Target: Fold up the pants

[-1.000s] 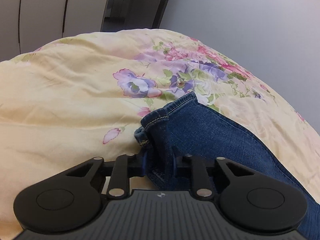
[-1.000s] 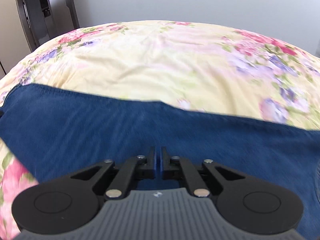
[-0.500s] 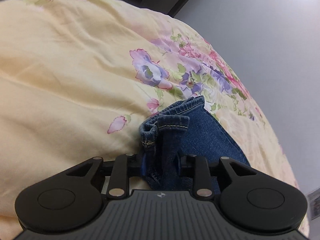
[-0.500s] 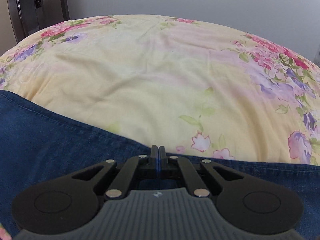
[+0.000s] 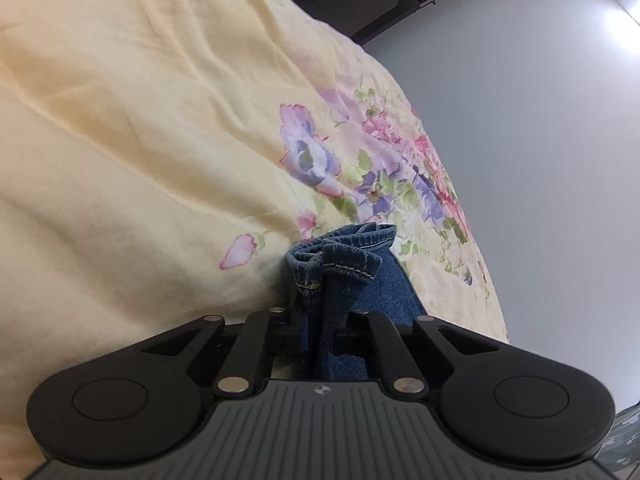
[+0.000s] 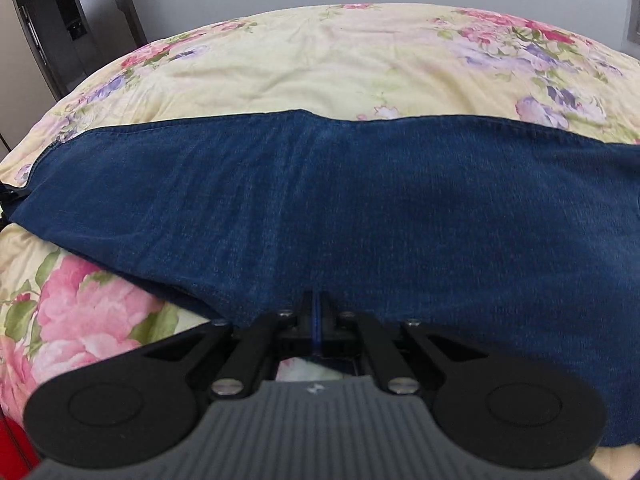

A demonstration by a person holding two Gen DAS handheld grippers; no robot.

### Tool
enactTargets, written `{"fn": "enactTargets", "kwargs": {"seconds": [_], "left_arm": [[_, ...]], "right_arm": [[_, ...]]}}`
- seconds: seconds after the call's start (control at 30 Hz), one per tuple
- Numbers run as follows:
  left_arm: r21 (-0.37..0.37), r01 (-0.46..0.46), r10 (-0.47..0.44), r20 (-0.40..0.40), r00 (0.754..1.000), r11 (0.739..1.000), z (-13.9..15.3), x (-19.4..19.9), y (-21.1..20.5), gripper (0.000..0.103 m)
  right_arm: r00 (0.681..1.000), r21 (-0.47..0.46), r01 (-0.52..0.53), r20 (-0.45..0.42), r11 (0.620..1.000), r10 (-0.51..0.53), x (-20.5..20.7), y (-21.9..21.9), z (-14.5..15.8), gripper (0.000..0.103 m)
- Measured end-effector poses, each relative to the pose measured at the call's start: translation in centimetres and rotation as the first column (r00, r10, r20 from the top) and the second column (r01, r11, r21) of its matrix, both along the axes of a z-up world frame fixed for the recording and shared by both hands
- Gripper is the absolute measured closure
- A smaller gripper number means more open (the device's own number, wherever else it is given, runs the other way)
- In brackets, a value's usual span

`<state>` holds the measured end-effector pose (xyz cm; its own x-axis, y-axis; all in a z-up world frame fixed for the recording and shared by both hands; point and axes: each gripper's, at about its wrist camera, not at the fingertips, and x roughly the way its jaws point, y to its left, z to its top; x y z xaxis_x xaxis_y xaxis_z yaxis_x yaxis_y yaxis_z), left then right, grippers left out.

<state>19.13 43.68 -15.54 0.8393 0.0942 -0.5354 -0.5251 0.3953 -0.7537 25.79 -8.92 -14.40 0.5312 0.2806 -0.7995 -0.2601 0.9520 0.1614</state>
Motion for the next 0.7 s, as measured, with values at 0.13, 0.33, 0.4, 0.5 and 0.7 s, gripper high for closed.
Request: {"fn": "enactTargets", "kwargs": {"seconds": [0.13,0.33,0.4,0.5,0.7], "left_arm": [[0.079,0.016,-0.02,0.043,0.999,0.997,3.9,0.1,-1.2,0.098],[0.185,0.072,-0.09,0.094,0.991,0.98,11.3,1.2,-4.2,0.098],[0.215,0.093,-0.119,0.113,0.986,0.972,14.1,1.4,-5.9,0.098],[0.288,0.14,-0.187,0.144,0.972,0.947,19.0,1.6,-9.4,0.098],[0.433,0.216,-0.328,0.203,0.923,0.875,29.3,2.5,-19.6,0.098]], "right_arm": [[1.0,-0.019,0.006,0.004,1.0,-0.006,-0.8,0.3,-1.1,0.103],[1.0,-0.034,-0.017,-0.015,0.999,0.016,-1.9,0.1,-0.9,0.103],[0.999,0.024,0.003,-0.042,1.0,-0.002,-1.6,-1.2,0.0,0.103],[0.999,0.053,0.03,0.017,0.998,-0.031,-2.3,-3.6,2.6,0.103],[0.993,0.058,0.093,0.072,0.994,-0.097,-3.4,-11.4,7.1,0.103]]}}
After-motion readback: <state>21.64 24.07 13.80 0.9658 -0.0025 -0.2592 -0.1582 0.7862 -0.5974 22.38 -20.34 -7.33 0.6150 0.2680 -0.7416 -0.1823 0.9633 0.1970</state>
